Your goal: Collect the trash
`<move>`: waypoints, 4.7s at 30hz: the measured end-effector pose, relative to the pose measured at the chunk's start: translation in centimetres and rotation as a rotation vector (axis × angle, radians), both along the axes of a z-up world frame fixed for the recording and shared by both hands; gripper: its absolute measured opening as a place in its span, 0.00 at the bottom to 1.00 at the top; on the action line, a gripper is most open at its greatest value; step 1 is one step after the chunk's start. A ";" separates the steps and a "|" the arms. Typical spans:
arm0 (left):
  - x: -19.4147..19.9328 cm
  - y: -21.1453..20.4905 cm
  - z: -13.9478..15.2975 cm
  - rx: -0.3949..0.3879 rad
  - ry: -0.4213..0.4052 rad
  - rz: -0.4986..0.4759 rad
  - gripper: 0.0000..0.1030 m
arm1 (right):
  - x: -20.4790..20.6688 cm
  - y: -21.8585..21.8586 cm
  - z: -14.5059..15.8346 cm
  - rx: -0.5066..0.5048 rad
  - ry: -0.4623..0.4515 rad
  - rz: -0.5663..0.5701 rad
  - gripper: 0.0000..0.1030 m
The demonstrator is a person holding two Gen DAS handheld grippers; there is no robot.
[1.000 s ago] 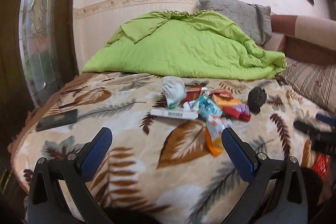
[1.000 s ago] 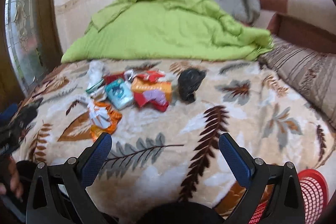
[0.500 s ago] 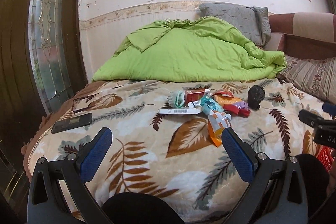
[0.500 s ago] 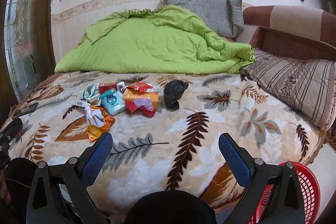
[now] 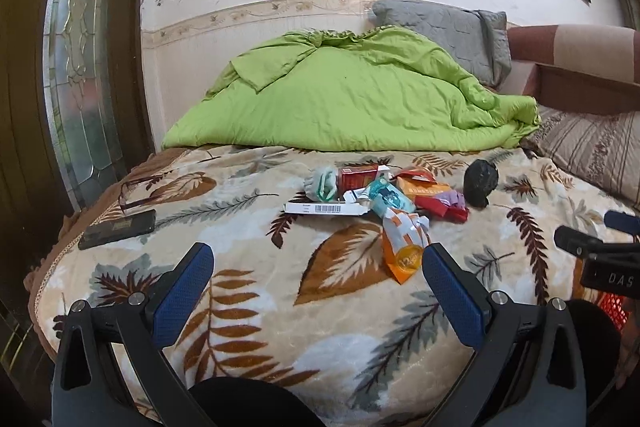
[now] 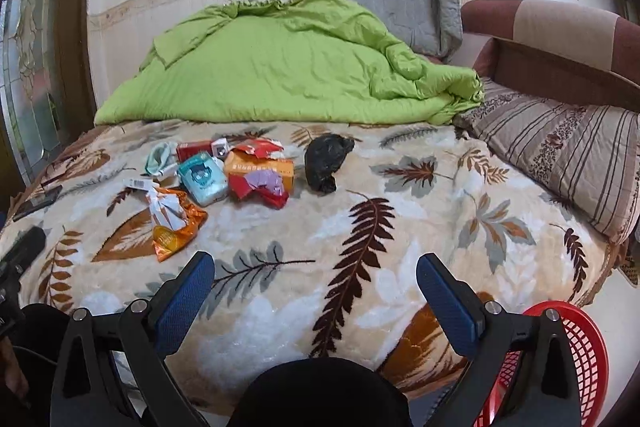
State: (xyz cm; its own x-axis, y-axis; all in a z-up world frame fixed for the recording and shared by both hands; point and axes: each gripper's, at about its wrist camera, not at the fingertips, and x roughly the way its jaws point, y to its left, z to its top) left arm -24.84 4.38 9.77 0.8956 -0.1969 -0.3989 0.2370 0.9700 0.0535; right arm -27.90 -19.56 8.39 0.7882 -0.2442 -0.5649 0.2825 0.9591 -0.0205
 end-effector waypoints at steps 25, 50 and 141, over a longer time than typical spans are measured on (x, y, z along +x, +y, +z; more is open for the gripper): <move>2.4 1.0 -1.2 -0.036 0.061 0.020 1.00 | 1.0 1.4 0.3 -0.070 0.010 0.013 0.98; 8.2 -3.6 -1.6 -0.095 0.309 -0.130 1.00 | 1.5 -1.2 -0.9 0.106 0.043 0.033 0.84; 9.6 -5.4 -5.3 0.051 0.254 -0.116 0.50 | 11.2 -1.6 -2.9 0.268 0.063 0.186 0.39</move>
State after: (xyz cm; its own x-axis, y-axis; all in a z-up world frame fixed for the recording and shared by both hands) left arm -15.29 -1.01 4.49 0.7382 -0.2664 -0.6197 0.3586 0.9331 0.0261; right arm -16.75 -21.17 5.51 0.7667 0.0644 -0.6387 0.1087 0.9676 0.2280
